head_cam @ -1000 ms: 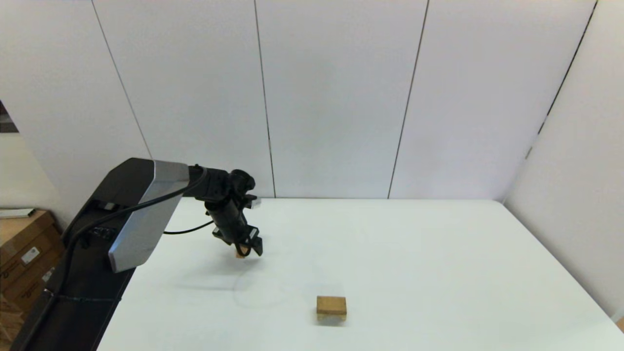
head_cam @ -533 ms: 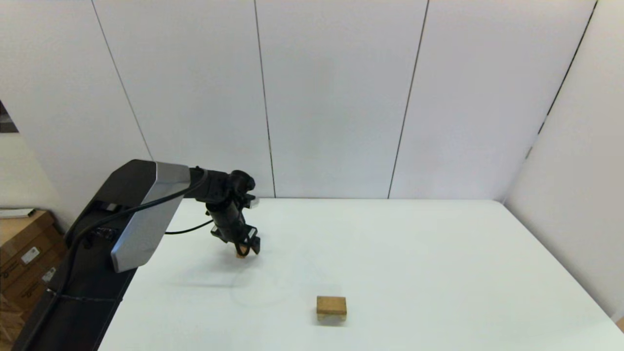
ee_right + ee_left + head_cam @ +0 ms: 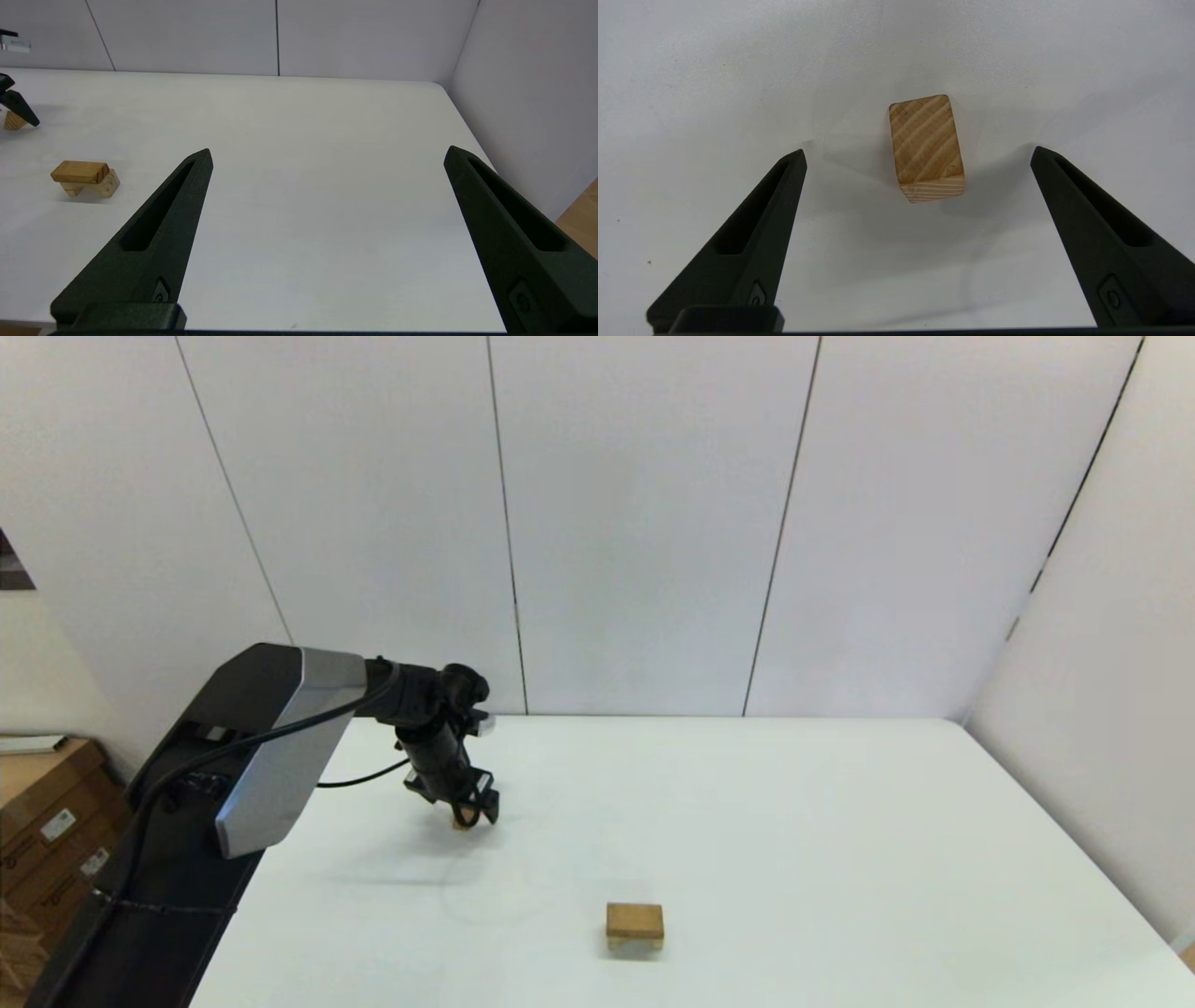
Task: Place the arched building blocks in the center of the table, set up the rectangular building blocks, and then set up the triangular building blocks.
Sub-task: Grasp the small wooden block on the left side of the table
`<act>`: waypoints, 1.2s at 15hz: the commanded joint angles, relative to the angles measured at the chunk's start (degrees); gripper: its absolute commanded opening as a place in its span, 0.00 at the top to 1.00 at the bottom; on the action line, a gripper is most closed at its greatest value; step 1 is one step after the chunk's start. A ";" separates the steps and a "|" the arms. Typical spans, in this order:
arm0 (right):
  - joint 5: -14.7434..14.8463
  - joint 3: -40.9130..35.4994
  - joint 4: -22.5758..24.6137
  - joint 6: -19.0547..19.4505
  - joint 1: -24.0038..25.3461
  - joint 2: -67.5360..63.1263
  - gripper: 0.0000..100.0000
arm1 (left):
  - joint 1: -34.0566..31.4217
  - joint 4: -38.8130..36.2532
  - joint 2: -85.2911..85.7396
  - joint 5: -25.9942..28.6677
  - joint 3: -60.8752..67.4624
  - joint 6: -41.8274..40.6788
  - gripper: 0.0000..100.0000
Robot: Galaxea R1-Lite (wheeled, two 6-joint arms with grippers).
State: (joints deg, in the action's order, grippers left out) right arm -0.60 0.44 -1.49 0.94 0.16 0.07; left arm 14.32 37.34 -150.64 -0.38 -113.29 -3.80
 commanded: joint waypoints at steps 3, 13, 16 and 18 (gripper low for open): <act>-0.02 0.00 -0.01 0.03 0.02 0.01 0.00 | 0.18 0.37 -0.27 0.03 0.00 1.96 0.00; -0.02 0.00 -0.01 0.03 0.02 0.01 0.00 | 0.18 0.19 -0.97 0.03 0.00 2.84 0.00; -0.02 0.00 -0.01 0.03 0.02 0.01 0.00 | 0.18 0.19 -1.32 0.03 0.00 2.75 0.00; -0.02 0.00 -0.01 0.03 0.02 0.01 0.00 | 0.18 0.19 -1.24 0.11 0.00 2.75 0.00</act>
State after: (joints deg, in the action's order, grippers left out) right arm -0.57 0.46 -1.49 0.93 0.16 0.07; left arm 14.49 37.25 -151.63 -0.27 -113.31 -1.04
